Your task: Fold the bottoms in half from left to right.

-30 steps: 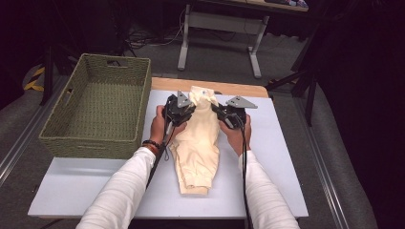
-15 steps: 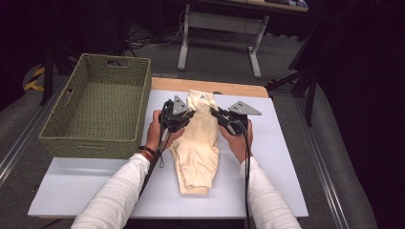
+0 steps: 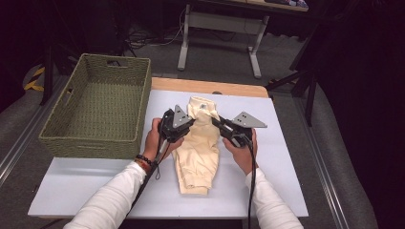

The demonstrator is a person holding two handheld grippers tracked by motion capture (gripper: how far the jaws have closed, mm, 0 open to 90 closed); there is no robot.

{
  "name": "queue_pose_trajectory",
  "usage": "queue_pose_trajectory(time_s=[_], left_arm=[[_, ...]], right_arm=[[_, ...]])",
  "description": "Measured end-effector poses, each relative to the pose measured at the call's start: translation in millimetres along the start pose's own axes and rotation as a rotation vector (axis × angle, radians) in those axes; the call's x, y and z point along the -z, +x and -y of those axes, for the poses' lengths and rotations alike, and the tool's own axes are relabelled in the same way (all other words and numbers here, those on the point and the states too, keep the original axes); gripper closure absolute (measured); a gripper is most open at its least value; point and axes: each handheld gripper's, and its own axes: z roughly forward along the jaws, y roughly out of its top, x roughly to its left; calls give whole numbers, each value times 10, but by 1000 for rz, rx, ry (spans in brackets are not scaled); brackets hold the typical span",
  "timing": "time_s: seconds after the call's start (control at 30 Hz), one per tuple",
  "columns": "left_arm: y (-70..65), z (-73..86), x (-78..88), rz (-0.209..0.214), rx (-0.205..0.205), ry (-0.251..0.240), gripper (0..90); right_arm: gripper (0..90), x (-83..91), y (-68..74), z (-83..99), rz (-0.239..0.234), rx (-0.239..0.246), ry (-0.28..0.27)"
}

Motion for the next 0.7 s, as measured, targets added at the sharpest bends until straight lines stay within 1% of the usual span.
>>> queue_pose_trajectory(time_s=[0.03,0.1,0.17,0.2,0.23,0.27,0.3,0.33,0.4,0.43,0.47,0.53,0.6,0.67,0.7], left_arm=[[-17,15,14,6,2,-4,762],[-51,49,47,16,3,-13,761],[-90,78,89,16,-23,-12,762],[-102,84,100,15,-23,-15,761],[-116,97,124,11,-40,-19,762],[-134,106,135,20,-38,-14,761],[-142,117,160,27,-50,-14,761],[-146,126,177,35,-52,-14,760],[-156,142,198,42,-54,-19,760],[-160,154,210,52,-54,-19,760],[-162,165,224,54,-64,-19,759],[-169,196,242,70,-46,-32,760],[-184,224,261,74,-45,-34,759],[-215,249,289,73,-57,-39,759],[-231,257,303,70,-73,-35,758]], right_arm=[[803,19,21,15,0,9,-1],[803,45,47,40,-2,6,-6],[803,76,70,67,-12,5,-11],[803,97,88,80,-17,10,-11],[802,105,94,83,-18,10,-12],[801,125,110,90,-25,14,-15],[801,139,119,93,-28,18,-12],[801,161,138,101,-34,24,-12],[800,190,154,114,-41,27,-11],[798,201,157,121,-45,29,-14],[797,215,165,127,-48,29,-13],[797,239,182,141,-55,26,-15],[796,258,199,151,-61,24,-15],[794,277,223,162,-68,24,-15],[792,285,231,166,-69,26,-14]])
